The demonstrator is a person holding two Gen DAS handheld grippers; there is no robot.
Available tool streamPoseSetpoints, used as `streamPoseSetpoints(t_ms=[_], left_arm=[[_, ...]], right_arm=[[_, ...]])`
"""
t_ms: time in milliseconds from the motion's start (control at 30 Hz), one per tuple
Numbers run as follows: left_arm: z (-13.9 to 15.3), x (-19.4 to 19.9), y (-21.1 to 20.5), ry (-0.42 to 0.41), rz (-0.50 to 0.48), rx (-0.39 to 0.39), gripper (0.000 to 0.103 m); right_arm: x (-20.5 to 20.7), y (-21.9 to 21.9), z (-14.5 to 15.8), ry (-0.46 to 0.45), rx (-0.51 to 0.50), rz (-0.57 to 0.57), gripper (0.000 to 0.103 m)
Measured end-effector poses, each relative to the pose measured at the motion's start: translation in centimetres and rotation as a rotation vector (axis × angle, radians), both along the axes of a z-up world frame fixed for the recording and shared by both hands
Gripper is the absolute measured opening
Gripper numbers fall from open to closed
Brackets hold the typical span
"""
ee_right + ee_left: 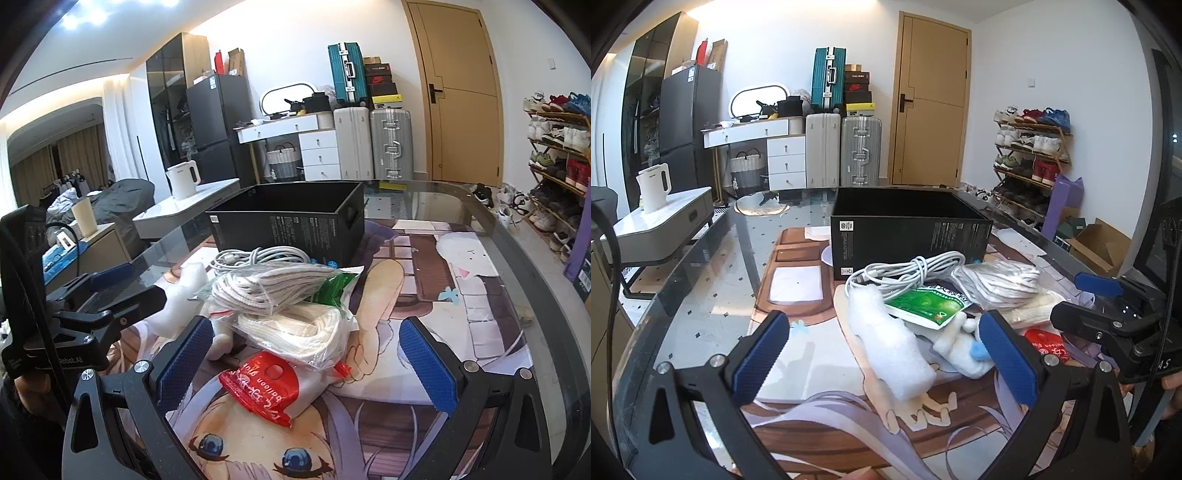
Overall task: Organize soft objects
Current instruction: 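Grasp the white foam sleeve with left gripper while right gripper grasps bagged white rope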
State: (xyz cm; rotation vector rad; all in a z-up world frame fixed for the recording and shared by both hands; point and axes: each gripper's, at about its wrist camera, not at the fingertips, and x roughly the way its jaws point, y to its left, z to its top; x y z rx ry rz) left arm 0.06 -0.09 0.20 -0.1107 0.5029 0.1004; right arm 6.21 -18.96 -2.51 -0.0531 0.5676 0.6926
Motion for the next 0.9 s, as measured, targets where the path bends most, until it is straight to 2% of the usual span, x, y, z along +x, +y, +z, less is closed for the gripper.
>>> streamPoseSetpoints(t_ms=[400, 567, 700, 900], left_arm=[[0.0, 0.5, 0.7, 0.019, 0.043, 0.016, 0.103], [0.0, 1.3, 1.4, 0.05, 0.048, 0.015, 0.103], [-0.5, 1.6, 1.9, 0.086, 0.063, 0.026, 0.103], [-0.8, 1.9, 2.5, 0.109, 0.047, -0.029, 0.103]], right_arm=[[0.4, 1.6, 1.1, -0.02, -0.087, -0.014, 0.103], [1.0, 2.7, 1.6, -0.005, -0.134, -0.025, 0.103], [1.9, 3.7, 1.9, 0.039, -0.15, -0.004, 0.103], [2.3, 5.3, 2.0, 0.051, -0.169, 0.02, 0.103]])
